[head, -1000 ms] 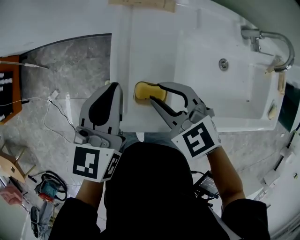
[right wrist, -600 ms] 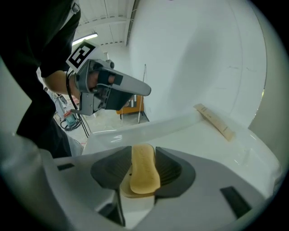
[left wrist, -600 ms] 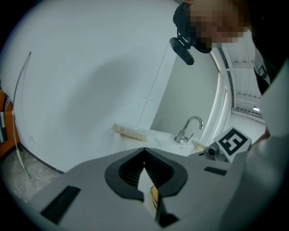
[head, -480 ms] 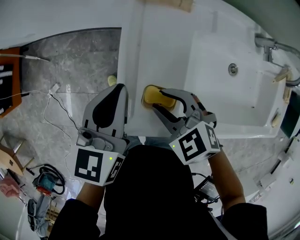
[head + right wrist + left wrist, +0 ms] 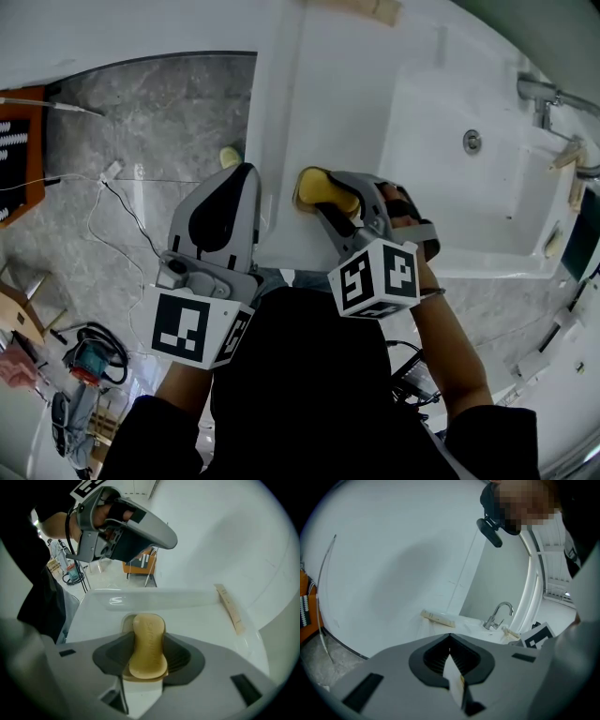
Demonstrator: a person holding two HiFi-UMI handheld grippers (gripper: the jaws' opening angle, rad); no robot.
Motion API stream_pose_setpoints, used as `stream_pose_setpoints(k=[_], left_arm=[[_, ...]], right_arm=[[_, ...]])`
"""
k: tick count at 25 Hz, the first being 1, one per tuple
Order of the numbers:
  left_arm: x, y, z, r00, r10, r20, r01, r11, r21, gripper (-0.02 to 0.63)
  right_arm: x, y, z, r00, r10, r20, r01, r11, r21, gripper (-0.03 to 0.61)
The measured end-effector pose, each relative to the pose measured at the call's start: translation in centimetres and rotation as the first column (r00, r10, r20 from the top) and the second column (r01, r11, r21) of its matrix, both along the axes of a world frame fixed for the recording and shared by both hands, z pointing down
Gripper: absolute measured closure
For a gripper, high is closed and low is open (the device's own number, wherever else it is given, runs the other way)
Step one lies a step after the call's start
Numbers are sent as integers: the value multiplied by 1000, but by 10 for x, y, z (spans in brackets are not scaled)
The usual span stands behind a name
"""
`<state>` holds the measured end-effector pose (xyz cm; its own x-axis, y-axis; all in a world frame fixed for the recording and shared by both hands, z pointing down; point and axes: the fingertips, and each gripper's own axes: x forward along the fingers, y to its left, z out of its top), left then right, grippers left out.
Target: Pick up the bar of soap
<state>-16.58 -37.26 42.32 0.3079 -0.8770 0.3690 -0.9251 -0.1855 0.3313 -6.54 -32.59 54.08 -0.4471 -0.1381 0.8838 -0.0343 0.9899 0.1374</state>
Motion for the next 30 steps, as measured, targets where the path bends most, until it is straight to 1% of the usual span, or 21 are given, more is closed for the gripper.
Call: stream_pose_setpoints(k=[6, 8, 11, 14, 16, 18, 20, 22, 23, 25, 28, 30], left_arm=[[1, 5, 2, 1000, 3, -11, -3, 1000, 2, 607], [5, 7, 2, 1000, 11, -15, -11, 1000, 3, 607], [9, 9, -1, 999, 24, -22, -24, 1000, 9, 607], [9, 9, -4, 999, 34, -24, -34, 999, 16, 607], [8, 7, -7, 999, 34, -19, -33, 999, 19, 607], [8, 5, -9, 999, 31, -17, -31, 999, 23, 607], [8, 3, -12, 999, 31, -19, -31, 999, 25, 607], [8, 1, -14, 999, 34, -18, -34, 999, 27, 607], [9, 0, -15, 999, 36, -18, -36, 999, 28, 607], [11, -1, -18, 999, 41, -16, -40, 999, 31, 607], [13, -4, -22, 999, 47, -9, -47, 998, 36, 606], [14, -7, -28, 999, 53, -3, -53, 998, 45, 607]], right_arm=[[-5, -2, 2, 997, 42, -63, -43, 999, -13, 390], [-7, -2, 4, 998, 44, -53, -45, 999, -21, 390], [-6, -3, 2, 998, 62, -23, -63, 998, -28, 390], [-4, -8, -6, 992, 123, 25, -122, 992, -43, 390], [-3, -11, -16, 979, 187, 88, -179, 980, -89, 390], [0, -14, -24, 958, 249, 140, -228, 962, -150, 390], [3, -14, -26, 948, 278, 157, -246, 949, -196, 390], [-1, -14, -30, 940, 287, 187, -246, 945, -215, 390], [-2, -14, -33, 931, 298, 212, -250, 941, -227, 390], [-3, -17, -44, 897, 348, 274, -272, 921, -277, 390], [-4, -28, -70, 821, 428, 377, -299, 886, -355, 390], [-3, -36, -85, 779, 457, 429, -311, 876, -369, 390]])
